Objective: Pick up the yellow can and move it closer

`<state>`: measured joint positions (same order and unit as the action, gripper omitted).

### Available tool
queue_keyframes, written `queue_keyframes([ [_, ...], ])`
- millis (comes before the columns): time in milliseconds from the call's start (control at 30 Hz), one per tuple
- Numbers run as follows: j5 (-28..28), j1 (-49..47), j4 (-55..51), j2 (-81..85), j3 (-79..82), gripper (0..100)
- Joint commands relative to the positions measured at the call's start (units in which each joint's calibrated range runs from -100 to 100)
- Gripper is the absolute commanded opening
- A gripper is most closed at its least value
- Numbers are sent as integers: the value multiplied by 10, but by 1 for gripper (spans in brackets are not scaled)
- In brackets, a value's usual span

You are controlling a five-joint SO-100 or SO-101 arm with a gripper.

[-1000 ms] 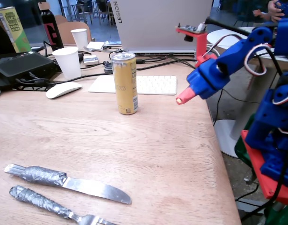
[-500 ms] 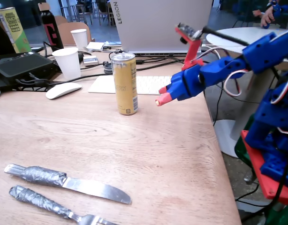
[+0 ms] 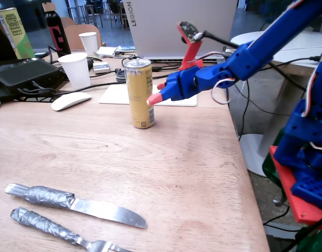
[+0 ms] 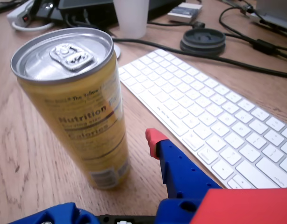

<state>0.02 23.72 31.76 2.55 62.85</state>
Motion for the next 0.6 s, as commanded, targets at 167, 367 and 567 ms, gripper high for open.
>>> queue_keyframes([
  [167, 1, -5, 9, -27, -60, 94],
  [367, 1, -7, -1, -36, -91, 92],
  [567, 1, -7, 1, -61, -116, 63],
])
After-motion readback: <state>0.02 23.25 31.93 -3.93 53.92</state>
